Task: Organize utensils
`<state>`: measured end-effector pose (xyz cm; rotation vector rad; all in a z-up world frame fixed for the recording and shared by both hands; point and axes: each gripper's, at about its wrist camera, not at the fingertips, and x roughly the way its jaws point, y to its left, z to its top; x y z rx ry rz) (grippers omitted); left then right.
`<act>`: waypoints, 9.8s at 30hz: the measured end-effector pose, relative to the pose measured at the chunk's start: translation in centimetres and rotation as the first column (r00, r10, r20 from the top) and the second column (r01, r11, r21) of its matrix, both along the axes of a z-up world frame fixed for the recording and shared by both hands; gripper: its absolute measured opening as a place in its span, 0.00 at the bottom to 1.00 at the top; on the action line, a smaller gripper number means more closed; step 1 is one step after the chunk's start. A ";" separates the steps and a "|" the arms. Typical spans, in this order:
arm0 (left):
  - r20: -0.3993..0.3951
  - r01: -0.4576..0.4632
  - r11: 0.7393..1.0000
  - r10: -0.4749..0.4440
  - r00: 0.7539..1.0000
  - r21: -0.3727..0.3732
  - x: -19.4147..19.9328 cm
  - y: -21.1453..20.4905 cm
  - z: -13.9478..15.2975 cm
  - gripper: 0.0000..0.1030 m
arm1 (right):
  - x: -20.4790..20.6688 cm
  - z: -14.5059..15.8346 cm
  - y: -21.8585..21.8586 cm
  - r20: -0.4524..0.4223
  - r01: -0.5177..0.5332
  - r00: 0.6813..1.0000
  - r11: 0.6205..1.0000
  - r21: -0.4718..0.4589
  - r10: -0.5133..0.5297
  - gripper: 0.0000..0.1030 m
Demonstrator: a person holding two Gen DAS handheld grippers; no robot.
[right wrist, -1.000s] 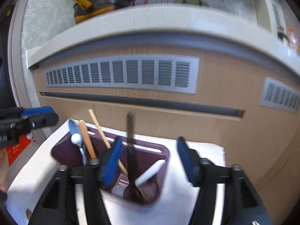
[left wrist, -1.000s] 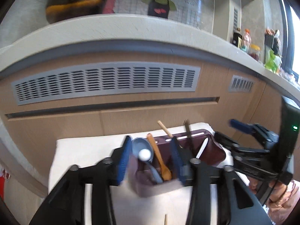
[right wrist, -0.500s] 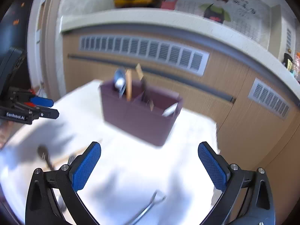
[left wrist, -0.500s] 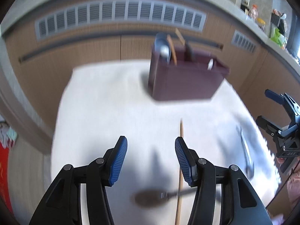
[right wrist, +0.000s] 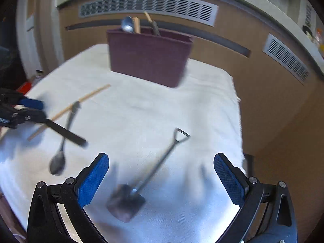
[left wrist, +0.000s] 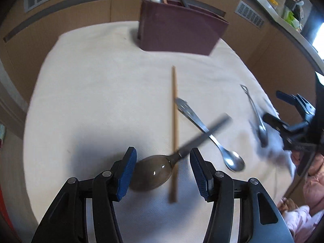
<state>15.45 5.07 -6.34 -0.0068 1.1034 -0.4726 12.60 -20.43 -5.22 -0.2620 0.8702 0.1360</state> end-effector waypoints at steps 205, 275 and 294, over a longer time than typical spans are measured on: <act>0.514 -0.096 0.979 0.176 0.840 -0.180 1.2 -2.7 18.7 0.11 | 6.2 4.6 2.1 -0.084 -0.233 0.963 0.950 0.206 0.254 0.06; 0.346 -0.172 0.966 0.231 0.909 -0.194 2.8 -1.3 10.7 0.32 | 4.8 1.8 5.7 -0.094 -0.396 0.900 0.889 0.231 0.426 0.27; 0.262 -0.162 0.966 0.213 0.941 -0.203 3.7 -1.3 7.9 0.33 | -0.6 -2.5 0.0 -0.096 -0.184 0.973 0.957 0.224 0.209 0.62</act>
